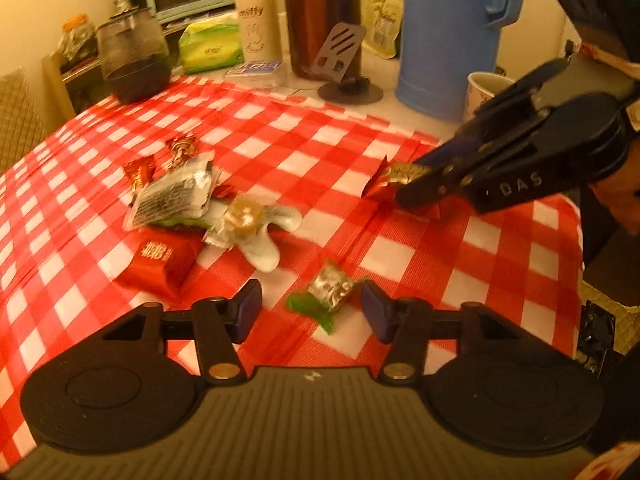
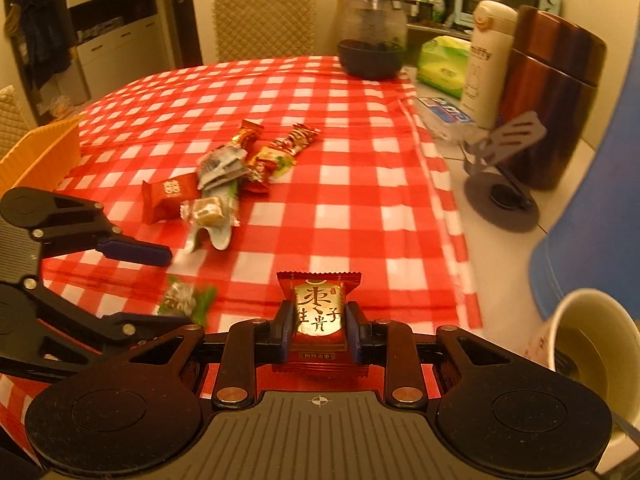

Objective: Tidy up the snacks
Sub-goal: 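Grasp the green-wrapped candy with the left gripper while the right grasps a red packet, then carry both candies over the orange tray and open the left gripper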

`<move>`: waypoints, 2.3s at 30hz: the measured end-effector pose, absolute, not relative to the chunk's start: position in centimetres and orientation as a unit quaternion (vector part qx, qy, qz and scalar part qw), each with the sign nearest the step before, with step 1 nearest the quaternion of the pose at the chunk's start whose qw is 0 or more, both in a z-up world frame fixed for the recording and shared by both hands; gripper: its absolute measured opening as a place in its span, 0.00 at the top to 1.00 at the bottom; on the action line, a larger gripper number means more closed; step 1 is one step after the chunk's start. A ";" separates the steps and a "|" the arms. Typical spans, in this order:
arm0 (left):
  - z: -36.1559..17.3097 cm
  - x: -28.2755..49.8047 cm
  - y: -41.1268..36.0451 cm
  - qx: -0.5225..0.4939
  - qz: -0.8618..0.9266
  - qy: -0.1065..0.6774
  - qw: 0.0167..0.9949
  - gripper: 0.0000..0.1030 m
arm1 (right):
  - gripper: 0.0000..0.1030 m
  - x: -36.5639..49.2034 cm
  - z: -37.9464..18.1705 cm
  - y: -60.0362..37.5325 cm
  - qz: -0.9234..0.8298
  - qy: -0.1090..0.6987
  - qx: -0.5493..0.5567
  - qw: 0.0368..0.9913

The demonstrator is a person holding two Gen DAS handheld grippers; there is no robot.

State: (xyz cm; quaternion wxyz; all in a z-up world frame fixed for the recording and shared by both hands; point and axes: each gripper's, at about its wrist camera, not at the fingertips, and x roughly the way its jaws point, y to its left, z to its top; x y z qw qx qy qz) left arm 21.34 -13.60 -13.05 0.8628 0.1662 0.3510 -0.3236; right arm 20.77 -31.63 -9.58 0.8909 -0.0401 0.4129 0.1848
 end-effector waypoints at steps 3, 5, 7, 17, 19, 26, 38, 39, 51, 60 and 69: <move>-13.2 21.4 -13.8 0.167 -0.336 0.349 0.859 0.68 | 0.73 20.4 -9.8 -31.8 0.178 0.412 -0.030 0.893; -13.1 21.4 -14.1 0.173 -0.344 0.349 0.854 0.77 | 0.73 20.3 -9.8 -31.8 0.177 0.412 -0.025 0.894; -12.9 21.2 -14.2 0.172 -0.341 0.355 0.853 0.80 | 0.73 20.3 -9.9 -31.6 0.176 0.411 -0.024 0.894; -10.6 20.1 -10.2 0.103 -0.256 0.382 0.882 0.82 | 0.74 19.5 -7.1 -30.9 0.176 0.392 -0.012 0.903; -9.7 19.5 -8.9 0.091 -0.233 0.385 0.888 0.82 | 0.74 19.3 -5.8 -30.4 0.178 0.383 -0.014 0.906; -5.6 16.9 -3.3 0.050 -0.164 0.374 0.911 0.82 | 0.74 18.0 -0.9 -26.0 0.213 0.347 -0.020 0.913; 0.3 12.0 6.9 0.010 -0.064 0.350 0.935 0.82 | 0.74 15.6 3.3 -14.2 0.305 0.321 -0.013 0.896; 0.6 11.6 7.9 0.009 -0.055 0.348 0.936 0.82 | 0.74 15.3 3.4 -13.1 0.312 0.321 -0.013 0.894; 1.1 10.2 16.6 -0.009 0.013 0.350 0.937 0.82 | 0.74 14.8 2.5 -2.2 0.358 0.330 -0.001 0.874; -0.9 11.2 20.4 -0.028 0.031 0.357 0.933 0.82 | 0.74 16.3 -0.5 1.9 0.374 0.341 0.010 0.862; -3.4 12.3 22.2 -0.044 0.033 0.369 0.928 0.82 | 0.74 17.2 -3.3 4.3 0.382 0.359 0.009 0.852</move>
